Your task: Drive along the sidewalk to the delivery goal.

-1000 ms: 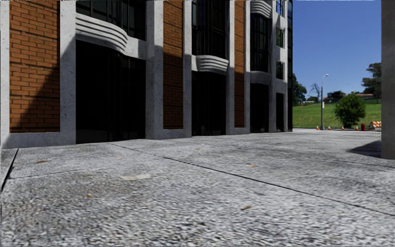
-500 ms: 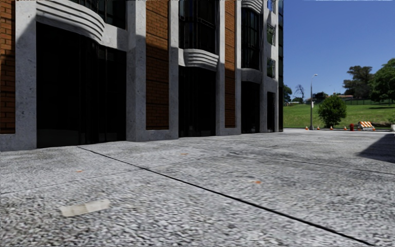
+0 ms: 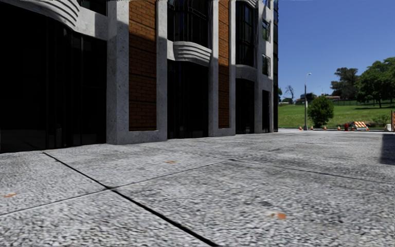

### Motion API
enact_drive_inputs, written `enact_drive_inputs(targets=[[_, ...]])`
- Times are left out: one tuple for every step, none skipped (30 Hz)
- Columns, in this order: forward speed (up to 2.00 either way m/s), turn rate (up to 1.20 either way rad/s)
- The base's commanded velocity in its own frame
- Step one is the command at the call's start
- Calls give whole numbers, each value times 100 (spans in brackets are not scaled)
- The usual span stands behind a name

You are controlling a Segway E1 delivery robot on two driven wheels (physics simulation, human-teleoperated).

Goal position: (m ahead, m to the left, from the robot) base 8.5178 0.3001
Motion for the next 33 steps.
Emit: enact_drive_inputs(targets=[[200,-26],[200,-26],[200,-26],[200,-26],[200,-26],[200,-26],[200,-26],[200,-26],[200,-26],[200,-26],[200,-26],[200,-26],[200,-26],[200,-26],[200,-26],[200,-26],[200,-26],[200,-26],[200,-25],[200,-6],[200,0],[200,0],[200,0],[200,0],[200,0],[200,0],[200,0],[200,0],[200,0],[200,0],[200,0],[200,0],[200,0]])
